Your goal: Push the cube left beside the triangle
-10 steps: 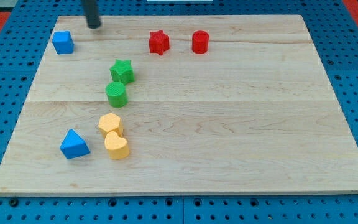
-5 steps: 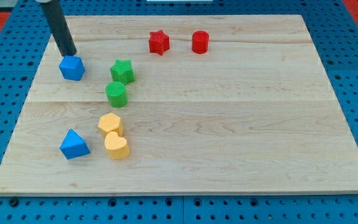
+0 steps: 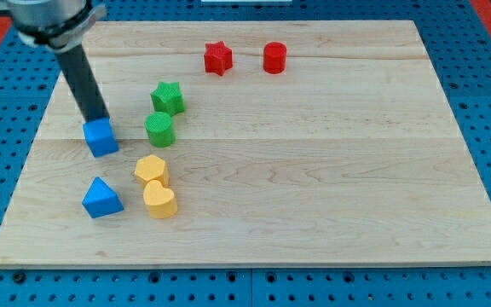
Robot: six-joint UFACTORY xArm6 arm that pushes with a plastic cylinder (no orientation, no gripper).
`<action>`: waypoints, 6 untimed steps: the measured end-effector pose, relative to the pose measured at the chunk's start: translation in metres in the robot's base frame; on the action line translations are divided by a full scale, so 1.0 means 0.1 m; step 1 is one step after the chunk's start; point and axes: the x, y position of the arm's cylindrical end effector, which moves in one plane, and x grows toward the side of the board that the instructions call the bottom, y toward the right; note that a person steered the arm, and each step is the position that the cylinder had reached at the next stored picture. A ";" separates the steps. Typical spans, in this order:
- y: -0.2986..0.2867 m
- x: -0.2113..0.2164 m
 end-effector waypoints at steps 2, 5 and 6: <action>0.25 0.17; 0.12 0.79; 0.13 0.26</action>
